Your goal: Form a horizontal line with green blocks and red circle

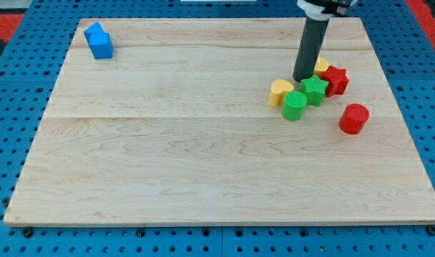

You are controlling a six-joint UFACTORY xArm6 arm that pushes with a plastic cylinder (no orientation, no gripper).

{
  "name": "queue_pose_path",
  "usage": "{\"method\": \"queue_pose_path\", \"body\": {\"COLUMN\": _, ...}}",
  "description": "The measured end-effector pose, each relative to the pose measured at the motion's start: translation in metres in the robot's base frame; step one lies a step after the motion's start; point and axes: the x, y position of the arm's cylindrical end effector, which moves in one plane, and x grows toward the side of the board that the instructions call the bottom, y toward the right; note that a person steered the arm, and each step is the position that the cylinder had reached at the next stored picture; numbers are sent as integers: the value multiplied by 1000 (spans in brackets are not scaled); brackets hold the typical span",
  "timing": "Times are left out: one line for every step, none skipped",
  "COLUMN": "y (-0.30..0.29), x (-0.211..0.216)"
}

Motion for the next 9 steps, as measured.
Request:
{"method": "queue_pose_path", "body": {"y": 20, "x": -4}}
{"method": "queue_pose_path", "body": {"y": 21, "x": 17}}
{"method": "queue_pose_path", "body": {"y": 14, "x": 51}}
{"method": "queue_pose_path", "body": {"y": 15, "x": 64}}
{"method": "queue_pose_path", "body": {"y": 67, "x": 68}}
{"method": "queue_pose_path", "body": {"y": 27, "x": 95}}
{"method": "queue_pose_path", "body": {"y": -17, "x": 94}}
{"method": "queue_pose_path", "body": {"y": -57, "x": 84}}
{"method": "queue_pose_path", "body": {"y": -106, "x": 77}}
